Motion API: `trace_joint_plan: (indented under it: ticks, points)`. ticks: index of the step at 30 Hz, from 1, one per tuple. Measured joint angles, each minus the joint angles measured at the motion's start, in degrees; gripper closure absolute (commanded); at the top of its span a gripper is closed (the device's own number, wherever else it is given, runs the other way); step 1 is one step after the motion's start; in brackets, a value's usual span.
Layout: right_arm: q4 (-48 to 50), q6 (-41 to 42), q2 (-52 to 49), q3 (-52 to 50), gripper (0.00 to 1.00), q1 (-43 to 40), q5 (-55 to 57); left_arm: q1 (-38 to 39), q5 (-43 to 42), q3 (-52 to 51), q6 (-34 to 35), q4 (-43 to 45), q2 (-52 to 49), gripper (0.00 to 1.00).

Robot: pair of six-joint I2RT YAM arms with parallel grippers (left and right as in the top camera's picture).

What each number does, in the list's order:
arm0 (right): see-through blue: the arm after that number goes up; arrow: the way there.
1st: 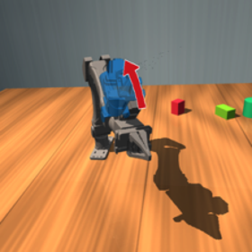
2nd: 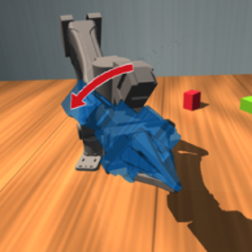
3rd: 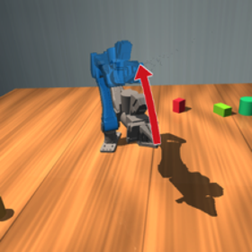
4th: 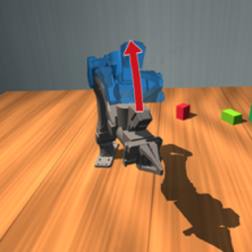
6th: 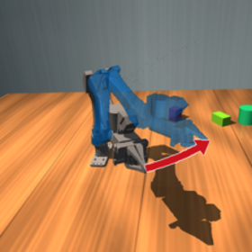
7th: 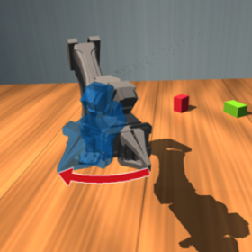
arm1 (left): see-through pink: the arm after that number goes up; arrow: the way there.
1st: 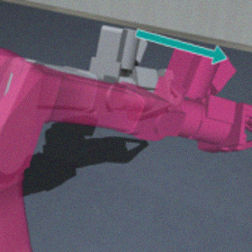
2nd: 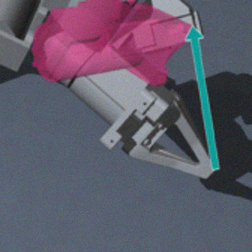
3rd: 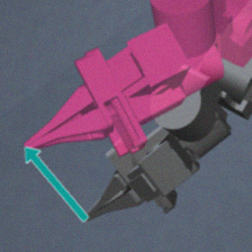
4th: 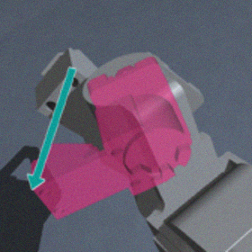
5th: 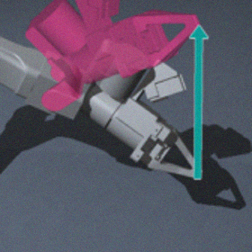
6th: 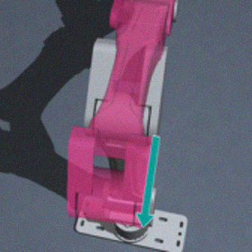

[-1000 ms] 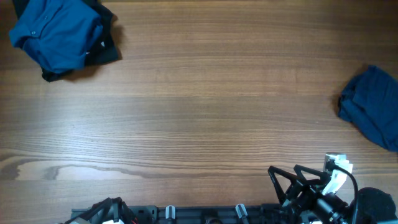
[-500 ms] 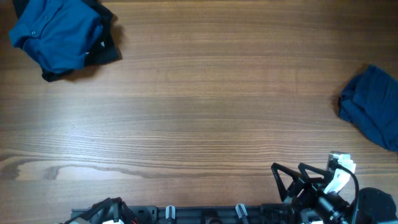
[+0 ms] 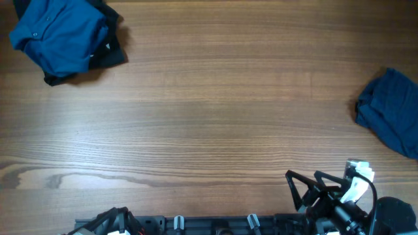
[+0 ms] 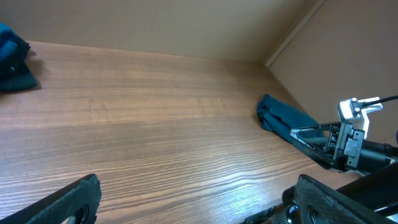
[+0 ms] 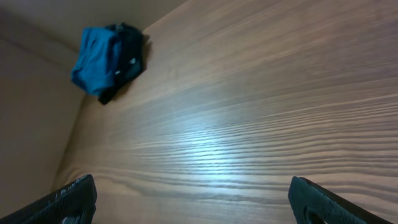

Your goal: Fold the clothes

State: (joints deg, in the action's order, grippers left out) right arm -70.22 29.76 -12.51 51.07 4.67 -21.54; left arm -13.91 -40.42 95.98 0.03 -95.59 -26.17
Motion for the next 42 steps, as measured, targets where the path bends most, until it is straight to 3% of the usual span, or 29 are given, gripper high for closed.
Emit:
trace_joint_plan:
  ticks: [3, 8, 19, 25, 42]
  points:
    - [1.51, 0.02, 0.00, -0.02, 0.00, 0.00, 2.82, 0.00, 0.00, 0.00, -0.02, 0.00, 0.00, 0.00]
    - [12.55, -1.33, 0.07, -2.64, 0.00, 0.00, 8.33, 0.00, 0.00, 0.00, -0.02, 0.00, 0.00, 0.00]
    - [47.54, -17.42, 5.09, -23.67, 0.00, 0.00, 11.32, 0.00, 0.00, -0.04, -0.04, -0.02, 0.00, 0.00]
    - [54.73, -20.44, 11.19, -32.61, 0.00, 0.00, 11.08, 0.00, 0.00, -0.04, -0.09, -0.02, 0.00, 0.00]
    - [74.31, -28.63, 11.47, -49.66, 0.00, -0.70, 8.48, 0.00, 0.00, -0.04, -0.22, 0.00, 0.00, 0.00]
